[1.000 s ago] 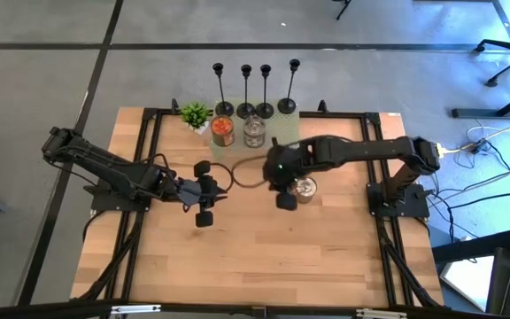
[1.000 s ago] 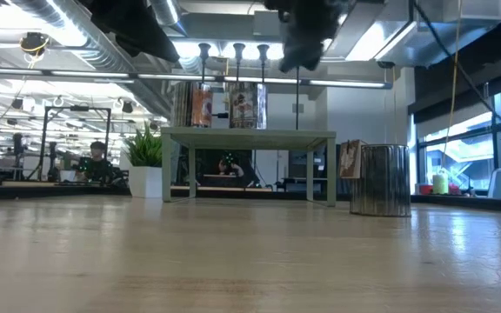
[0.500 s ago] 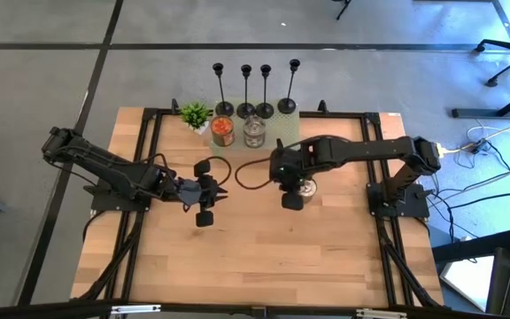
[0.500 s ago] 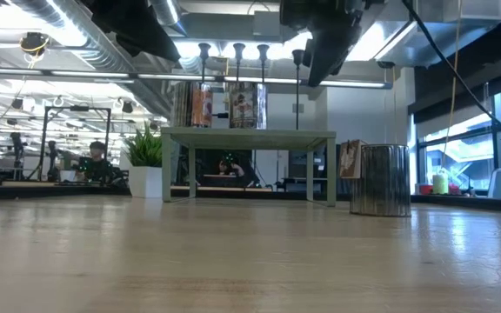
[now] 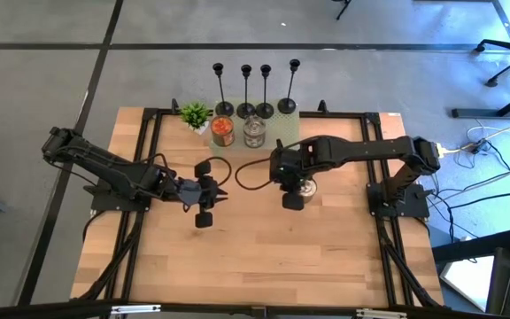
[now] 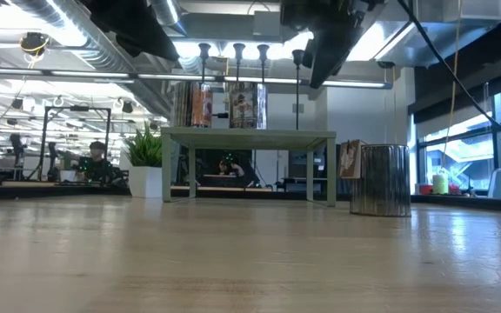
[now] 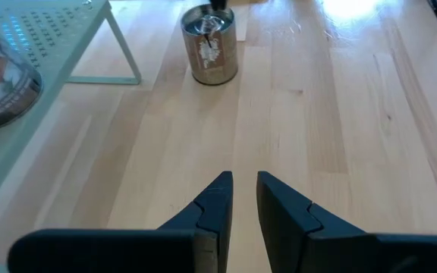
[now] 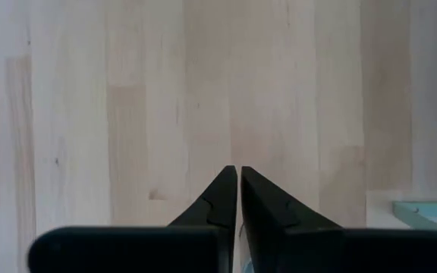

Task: Pick & Place candle stick holders
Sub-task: Put the brown scented candle on the shelf aligned with the other brown scented candle

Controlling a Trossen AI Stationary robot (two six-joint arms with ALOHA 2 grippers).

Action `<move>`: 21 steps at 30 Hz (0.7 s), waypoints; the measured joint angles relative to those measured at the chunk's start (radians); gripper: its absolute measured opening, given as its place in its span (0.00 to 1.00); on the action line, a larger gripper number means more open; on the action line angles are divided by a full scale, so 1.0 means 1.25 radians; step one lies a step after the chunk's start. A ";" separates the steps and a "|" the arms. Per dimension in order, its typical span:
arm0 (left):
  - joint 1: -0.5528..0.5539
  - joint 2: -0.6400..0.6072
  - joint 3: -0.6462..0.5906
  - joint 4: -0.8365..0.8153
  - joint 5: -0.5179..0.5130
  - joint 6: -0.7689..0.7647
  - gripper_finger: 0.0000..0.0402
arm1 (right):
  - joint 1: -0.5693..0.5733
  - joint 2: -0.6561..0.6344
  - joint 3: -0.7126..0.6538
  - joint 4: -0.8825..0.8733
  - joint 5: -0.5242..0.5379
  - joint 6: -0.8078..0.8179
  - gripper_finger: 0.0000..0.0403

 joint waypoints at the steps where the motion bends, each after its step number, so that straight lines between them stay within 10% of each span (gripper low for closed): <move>1: 0.000 0.000 0.000 0.000 0.002 0.000 0.15 | -0.001 0.000 0.000 0.000 0.000 0.009 0.06; 10: 0.010 0.013 0.000 0.030 -0.148 -0.024 0.15 | 0.000 0.000 0.000 0.020 0.000 0.024 0.06; 21: 0.013 0.012 0.000 0.036 -0.099 -0.014 0.15 | 0.005 0.001 0.000 0.099 -0.002 0.040 0.06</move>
